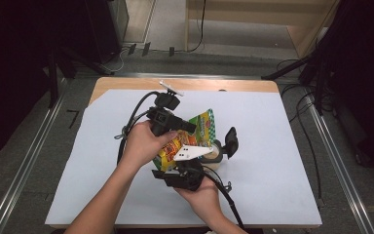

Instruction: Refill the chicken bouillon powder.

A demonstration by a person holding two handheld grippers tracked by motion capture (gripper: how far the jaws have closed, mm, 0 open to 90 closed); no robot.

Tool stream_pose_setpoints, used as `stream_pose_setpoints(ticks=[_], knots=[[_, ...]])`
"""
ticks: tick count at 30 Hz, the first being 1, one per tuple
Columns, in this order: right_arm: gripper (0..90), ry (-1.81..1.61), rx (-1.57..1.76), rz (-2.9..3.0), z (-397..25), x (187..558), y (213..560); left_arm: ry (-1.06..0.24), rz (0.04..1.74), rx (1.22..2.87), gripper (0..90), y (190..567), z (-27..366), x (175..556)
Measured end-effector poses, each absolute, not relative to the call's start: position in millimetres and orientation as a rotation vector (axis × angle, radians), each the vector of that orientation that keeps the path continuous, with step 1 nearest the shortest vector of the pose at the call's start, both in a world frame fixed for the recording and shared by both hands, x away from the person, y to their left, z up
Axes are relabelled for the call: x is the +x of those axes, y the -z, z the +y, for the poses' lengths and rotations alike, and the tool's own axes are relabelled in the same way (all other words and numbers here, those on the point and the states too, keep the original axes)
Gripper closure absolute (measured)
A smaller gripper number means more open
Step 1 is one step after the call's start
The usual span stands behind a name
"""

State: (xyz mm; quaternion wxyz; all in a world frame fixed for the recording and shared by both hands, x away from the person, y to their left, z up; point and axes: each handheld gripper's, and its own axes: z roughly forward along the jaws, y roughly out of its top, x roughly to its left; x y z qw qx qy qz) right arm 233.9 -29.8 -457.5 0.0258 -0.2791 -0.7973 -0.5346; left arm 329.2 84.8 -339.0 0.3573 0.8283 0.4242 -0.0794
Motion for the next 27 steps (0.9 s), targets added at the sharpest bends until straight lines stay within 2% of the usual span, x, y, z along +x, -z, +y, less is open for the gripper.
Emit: stream_pose_setpoints(ticks=[6, 27], knots=[[67.9, 1.649, -0.816, -2.515, -28, 233, 461, 0.26, 1.059, 2.125, 81.9, 341, 90, 330], [67.0, 1.611, -0.743, -2.634, -27, 232, 481, 0.269, 1.033, 2.177, 81.7, 361, 89, 337]])
